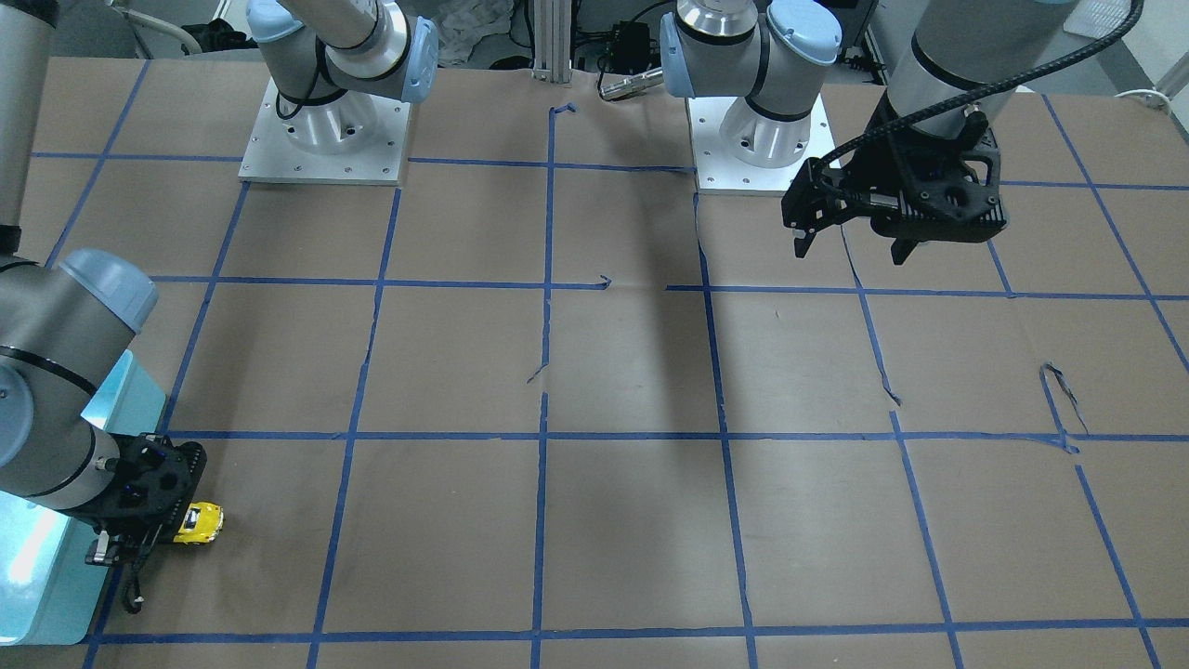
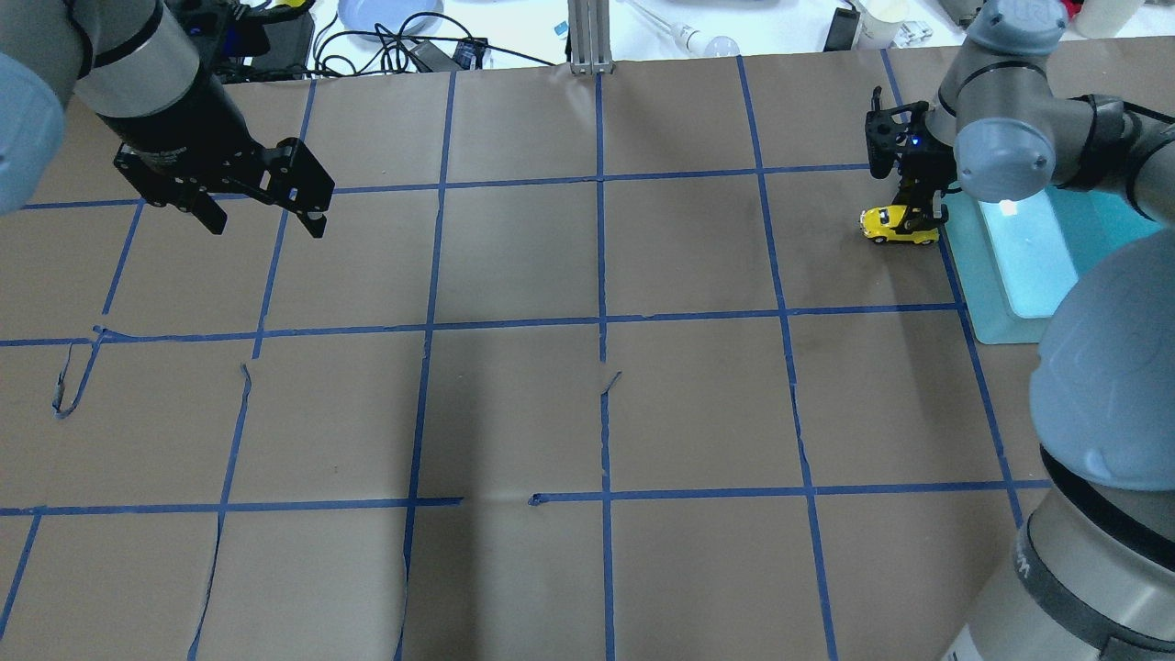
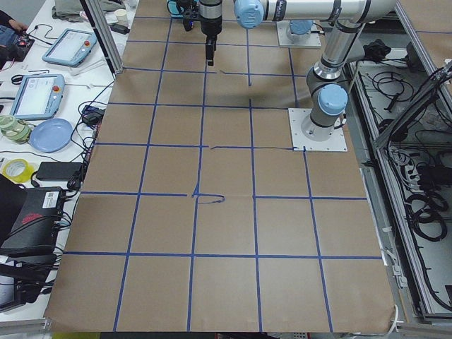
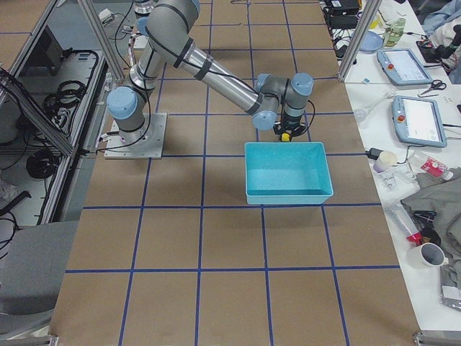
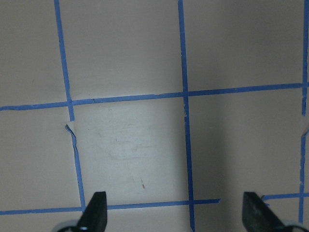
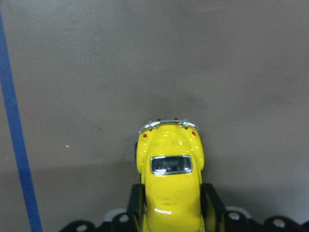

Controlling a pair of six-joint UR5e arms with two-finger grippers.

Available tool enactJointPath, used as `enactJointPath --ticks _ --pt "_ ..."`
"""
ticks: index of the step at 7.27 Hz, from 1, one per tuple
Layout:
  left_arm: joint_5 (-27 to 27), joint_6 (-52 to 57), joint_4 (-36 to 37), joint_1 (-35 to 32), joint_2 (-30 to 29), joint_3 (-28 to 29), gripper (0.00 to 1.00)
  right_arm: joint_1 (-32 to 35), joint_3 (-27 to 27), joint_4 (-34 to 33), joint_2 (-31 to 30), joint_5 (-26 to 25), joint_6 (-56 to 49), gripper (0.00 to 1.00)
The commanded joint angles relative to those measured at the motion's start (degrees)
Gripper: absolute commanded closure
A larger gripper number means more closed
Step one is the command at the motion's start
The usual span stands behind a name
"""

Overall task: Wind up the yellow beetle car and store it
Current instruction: 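Lift the car with the right gripper and lower it into the blue tray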

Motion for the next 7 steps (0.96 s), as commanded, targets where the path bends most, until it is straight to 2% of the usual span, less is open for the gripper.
enactJointPath --ticks 1,2,3,4,5,6,7 --pt "0.09 0.0 -0.02 -0.01 0.04 -0.08 0.0 0.38 -0.67 10.02 -7.33 0.11 3.54 0.73" --pt "0.26 0.08 -0.11 -0.01 0.12 -0.17 0.0 0.38 -0.76 12.78 -9.72 0.12 4.42 0.8" --pt "0.79 0.35 -0.28 -0.01 0.12 -0.87 0.0 0.03 -1.28 13.25 -10.27 -0.49 4.77 0.82" --pt "0.97 0.87 -0.28 -0.01 0.56 -1.92 0.0 -1.19 -3.98 14.21 -10.79 -5.11 3.56 0.79" --pt "0.79 0.79 0.15 -0.01 0.65 -2.36 0.0 -6.08 -6.01 14.22 -10.28 -7.76 -0.2 0.8" --pt "0.79 0.61 0.24 -0.01 0.65 -2.28 0.0 -12.48 -6.12 13.0 -7.66 -7.27 -5.54 0.8" --pt "0.62 0.09 0.24 -0.01 0.48 -2.28 0.0 -15.5 -6.12 8.46 -4.33 -6.92 -10.9 0.8"
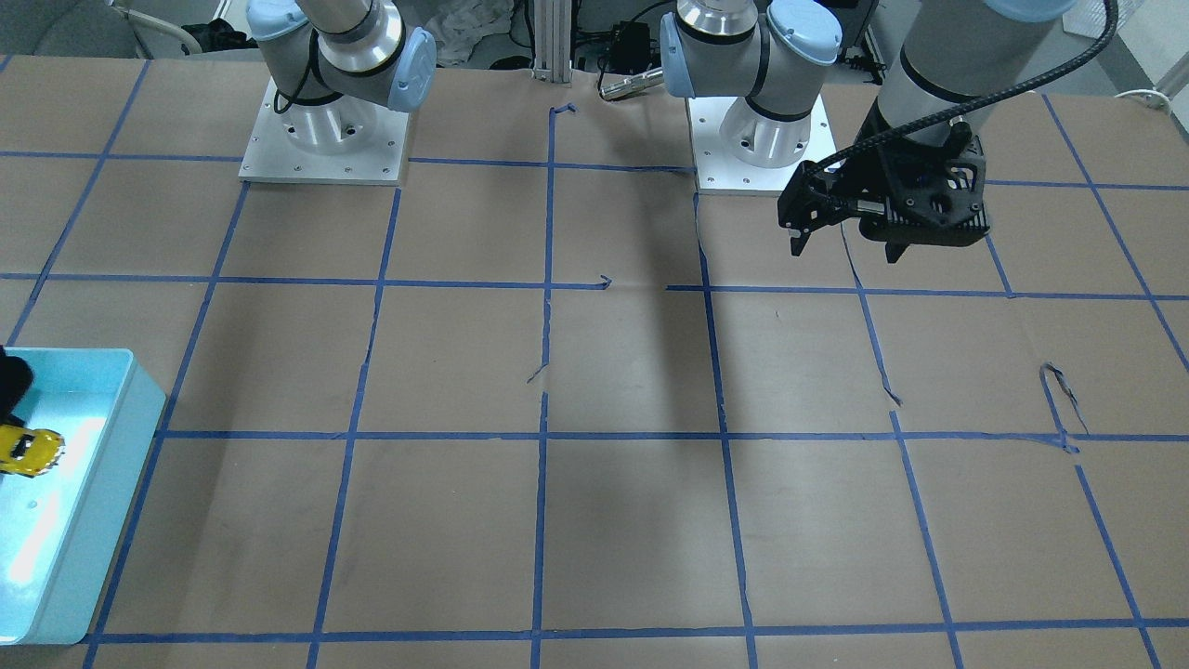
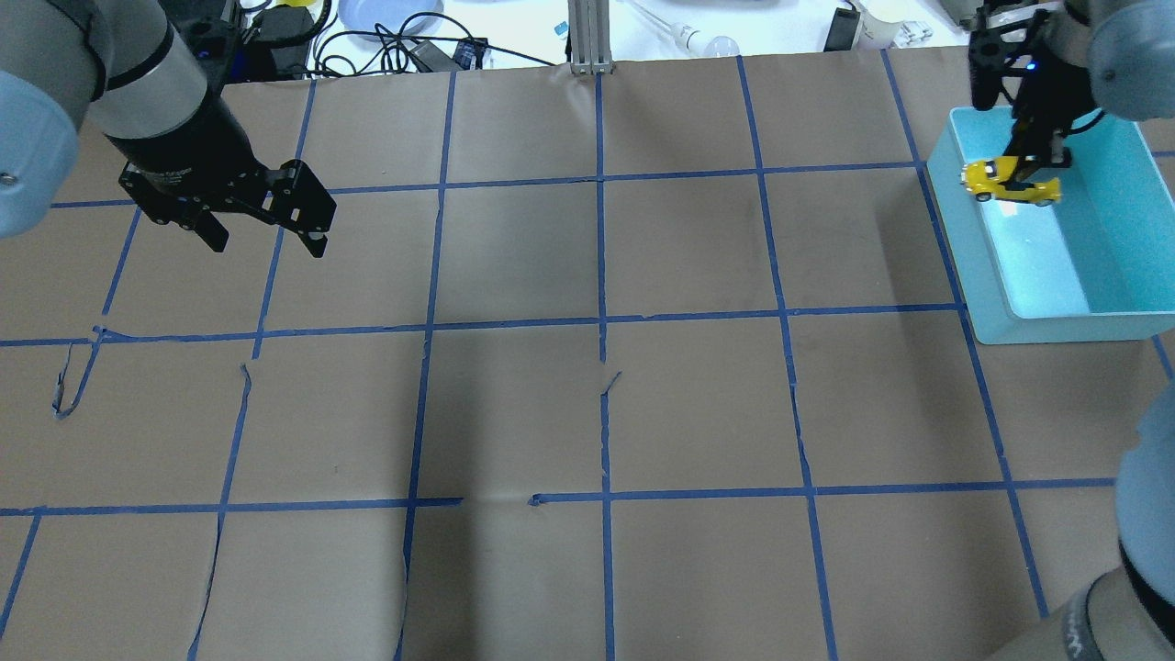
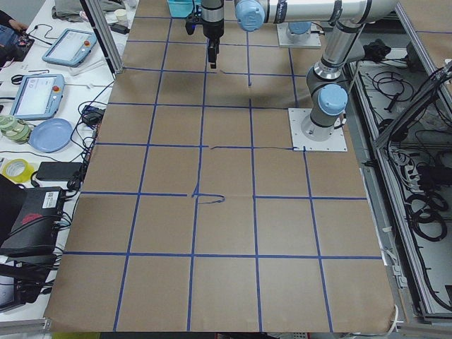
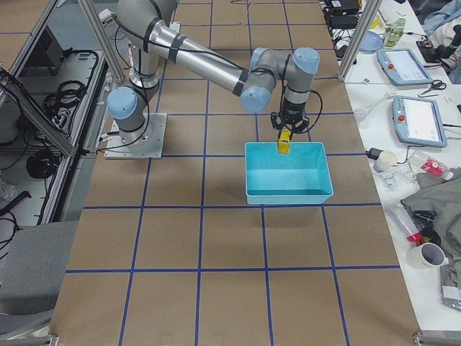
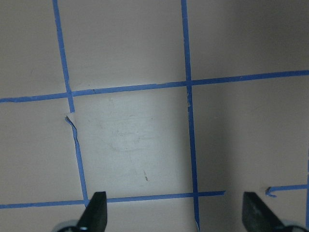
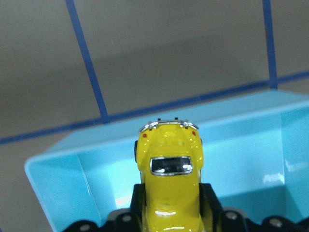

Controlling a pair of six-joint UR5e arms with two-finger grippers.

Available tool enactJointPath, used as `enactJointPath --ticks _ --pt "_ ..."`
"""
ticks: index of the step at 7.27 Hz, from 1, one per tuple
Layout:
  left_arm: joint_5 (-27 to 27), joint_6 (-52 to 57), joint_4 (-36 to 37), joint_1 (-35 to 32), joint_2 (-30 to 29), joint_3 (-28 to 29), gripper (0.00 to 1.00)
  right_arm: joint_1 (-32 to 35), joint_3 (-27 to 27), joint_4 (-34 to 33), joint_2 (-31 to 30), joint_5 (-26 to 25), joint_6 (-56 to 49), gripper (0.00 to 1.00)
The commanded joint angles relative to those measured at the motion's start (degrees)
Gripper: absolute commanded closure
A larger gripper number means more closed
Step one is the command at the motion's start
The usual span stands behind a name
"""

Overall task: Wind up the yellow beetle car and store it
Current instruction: 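Lift the car with the right gripper and lower it into the blue tray, then open the right gripper and raise it out of the tray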

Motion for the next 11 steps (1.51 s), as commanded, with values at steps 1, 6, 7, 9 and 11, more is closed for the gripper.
enactJointPath --ticks 1,6,7,9,11 --pt "-0.4 -0.46 0.08 0.0 -0.01 0.11 0.0 -5.17 -0.28 -8.66 6.98 0.47 -7.01 0.8" --pt "-0.58 -0.02 0.17 0.0 0.35 -0.16 0.0 -5.17 2.08 -12.93 11.59 6.72 -9.13 0.19" --pt "-0.58 0.33 0.17 0.0 0.35 -0.24 0.0 -5.17 2.26 -13.11 11.41 8.98 -8.43 0.0" --pt "-0.32 0.42 0.17 0.0 0.17 -0.24 0.0 -3.17 1.74 -7.27 4.95 9.44 -1.46 0.0" --pt "-0.14 0.42 0.17 0.0 0.26 -0.24 0.0 1.92 -0.36 3.57 -3.77 10.84 13.39 0.0"
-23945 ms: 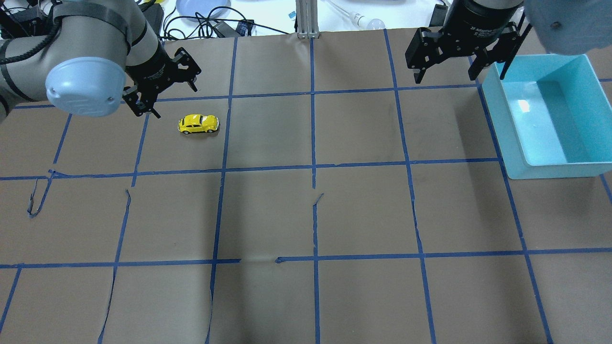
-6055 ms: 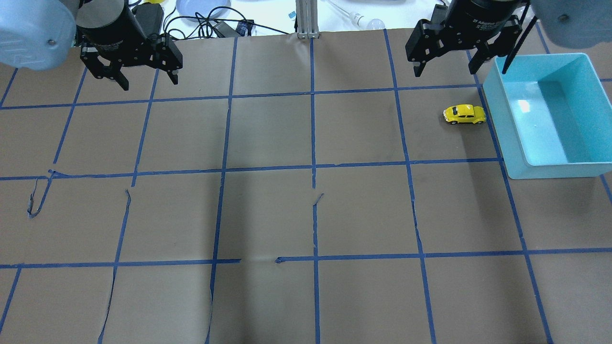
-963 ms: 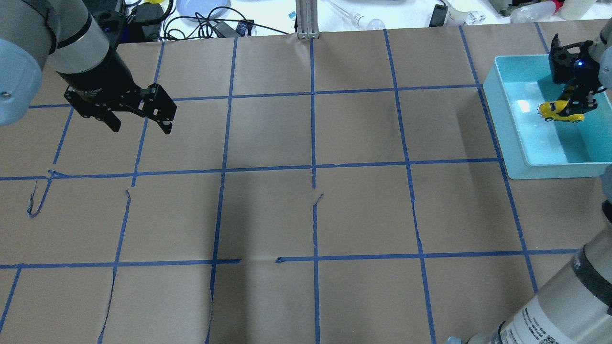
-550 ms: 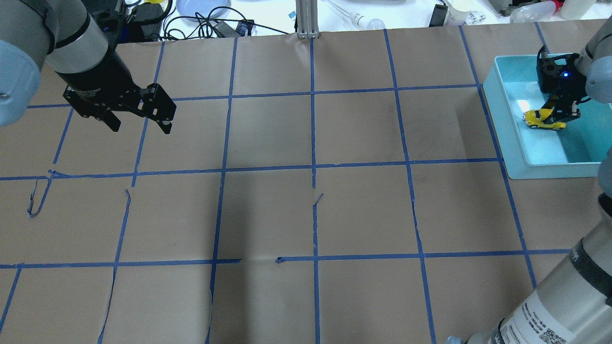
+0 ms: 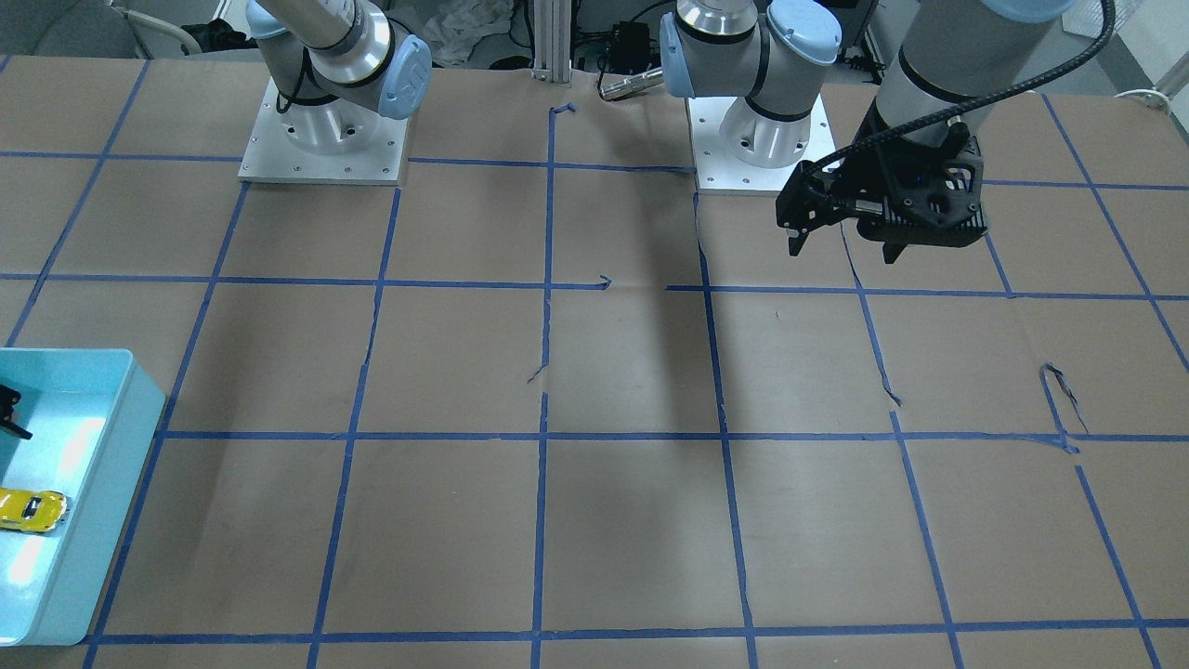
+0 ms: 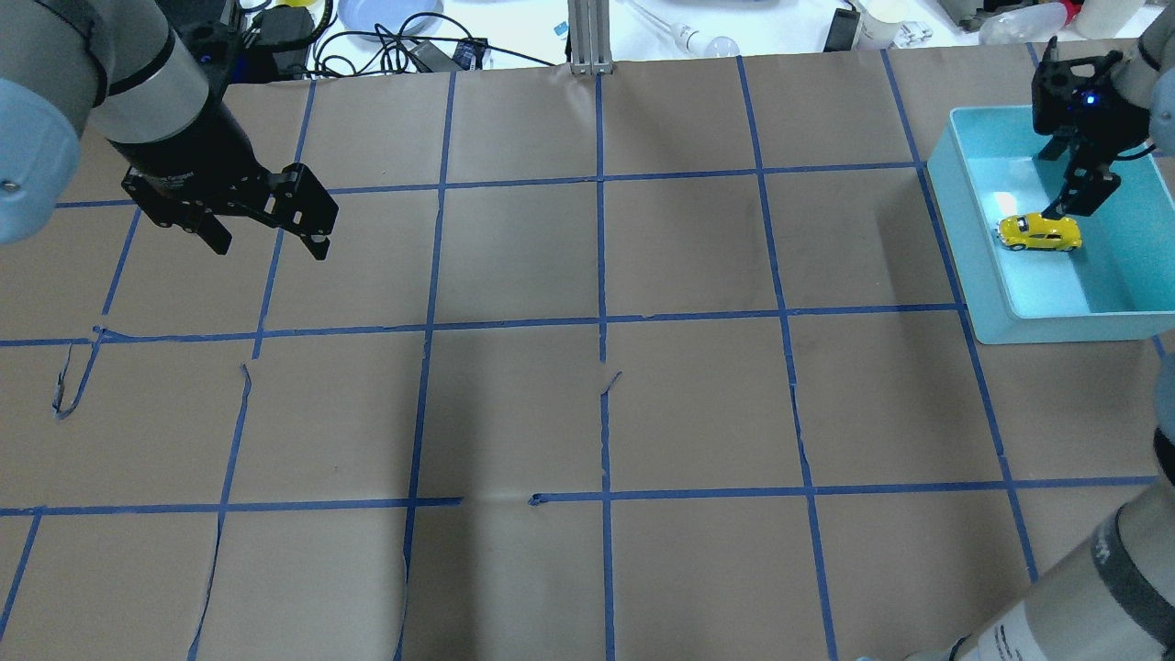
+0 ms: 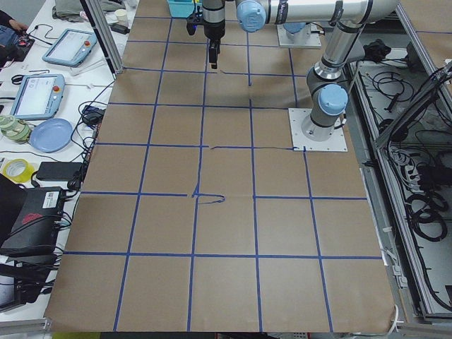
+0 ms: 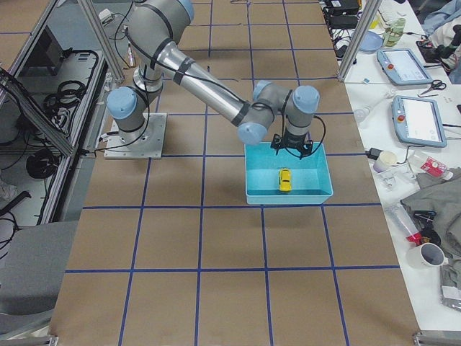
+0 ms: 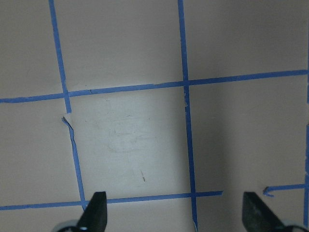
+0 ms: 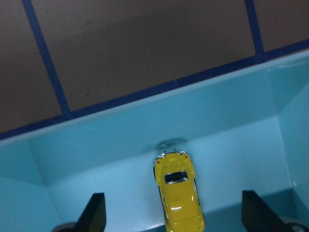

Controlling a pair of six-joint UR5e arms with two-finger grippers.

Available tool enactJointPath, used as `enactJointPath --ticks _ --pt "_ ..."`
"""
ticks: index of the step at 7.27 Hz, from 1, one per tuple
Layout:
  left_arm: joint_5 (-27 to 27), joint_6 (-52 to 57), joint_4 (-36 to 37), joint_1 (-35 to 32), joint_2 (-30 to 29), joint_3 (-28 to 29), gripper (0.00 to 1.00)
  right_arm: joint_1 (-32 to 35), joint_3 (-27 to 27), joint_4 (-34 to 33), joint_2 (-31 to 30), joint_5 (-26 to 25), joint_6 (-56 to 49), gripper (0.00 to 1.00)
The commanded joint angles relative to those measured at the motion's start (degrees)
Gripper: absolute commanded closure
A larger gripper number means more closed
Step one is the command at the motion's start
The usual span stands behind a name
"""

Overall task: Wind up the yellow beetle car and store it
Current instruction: 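Open the right gripper and raise it out of the tray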

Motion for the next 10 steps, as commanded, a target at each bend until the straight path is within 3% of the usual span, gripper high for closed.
enactJointPath --ticks 1,4,6,8,10 --pt "0.3 0.1 0.0 0.0 -0.05 -0.05 0.0 5.89 -0.91 6.3 -6.85 3.87 16.86 0.0" --pt "0.3 0.01 0.09 0.09 -0.31 -0.05 0.0 22.98 -1.35 6.76 -12.29 2.77 67.5 0.0" --pt "0.3 0.01 1.4 0.18 -0.31 0.12 0.0 28.49 -1.44 11.37 -16.59 3.01 90.75 0.0" --pt "-0.05 -0.69 1.49 0.18 -0.31 0.12 0.0 28.41 -0.83 17.72 -23.19 2.59 93.57 0.0" --pt "-0.14 -0.87 1.58 0.18 -0.31 -0.05 0.0 28.33 0.58 17.3 -23.3 2.14 96.48 0.0"
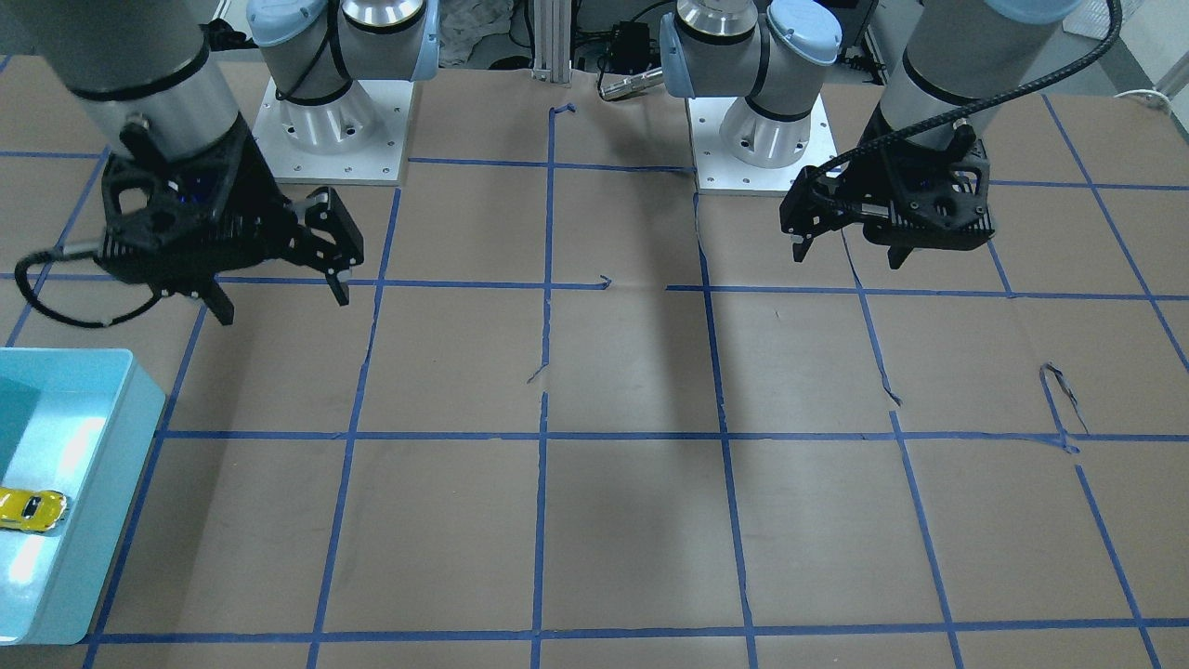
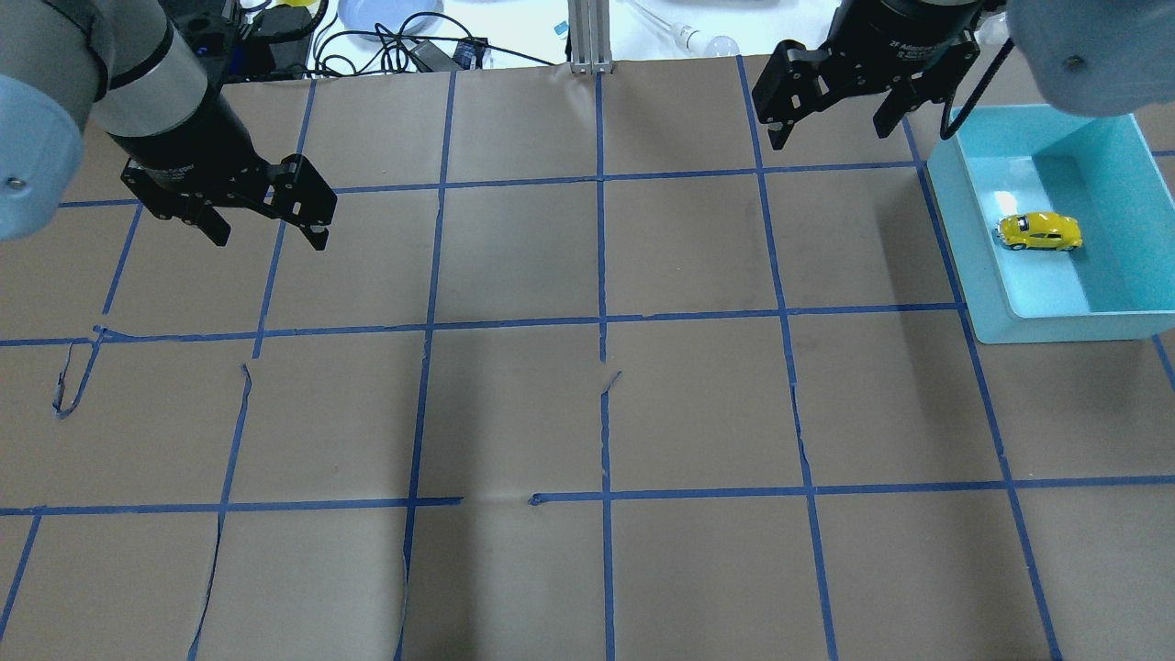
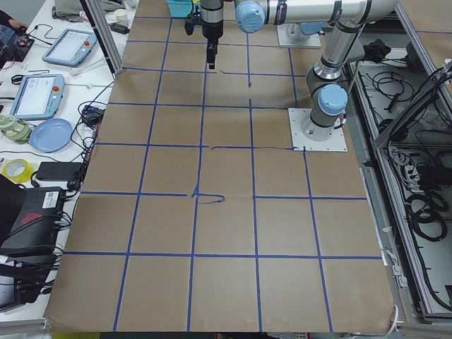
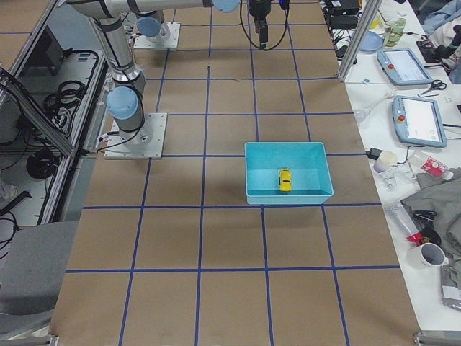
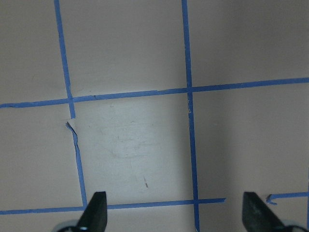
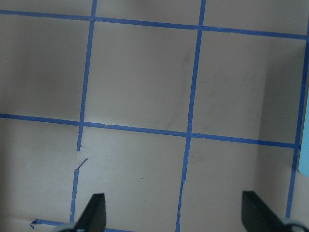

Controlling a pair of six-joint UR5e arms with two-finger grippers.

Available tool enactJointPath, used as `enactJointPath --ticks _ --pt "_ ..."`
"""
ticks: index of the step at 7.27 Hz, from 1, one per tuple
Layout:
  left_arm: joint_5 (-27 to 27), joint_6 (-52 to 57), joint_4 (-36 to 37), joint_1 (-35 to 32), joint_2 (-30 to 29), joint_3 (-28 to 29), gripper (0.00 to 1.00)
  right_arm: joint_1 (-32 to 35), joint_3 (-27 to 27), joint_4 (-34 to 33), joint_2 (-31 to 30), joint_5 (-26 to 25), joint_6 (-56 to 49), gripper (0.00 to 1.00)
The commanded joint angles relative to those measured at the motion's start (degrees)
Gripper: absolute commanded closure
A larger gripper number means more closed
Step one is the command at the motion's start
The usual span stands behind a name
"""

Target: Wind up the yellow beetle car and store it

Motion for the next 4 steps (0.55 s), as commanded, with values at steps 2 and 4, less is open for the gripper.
enactJointPath --ticks 2,4 --pt "0.03 0.06 0.05 0.0 0.0 -0.14 0.0 -0.25 0.81 -0.2 -0.07 -0.19 1.61 0.0" --pt "0.03 0.23 0.05 0.0 0.0 -0.22 0.0 -0.26 0.81 -0.2 -0.42 0.07 1.44 0.0"
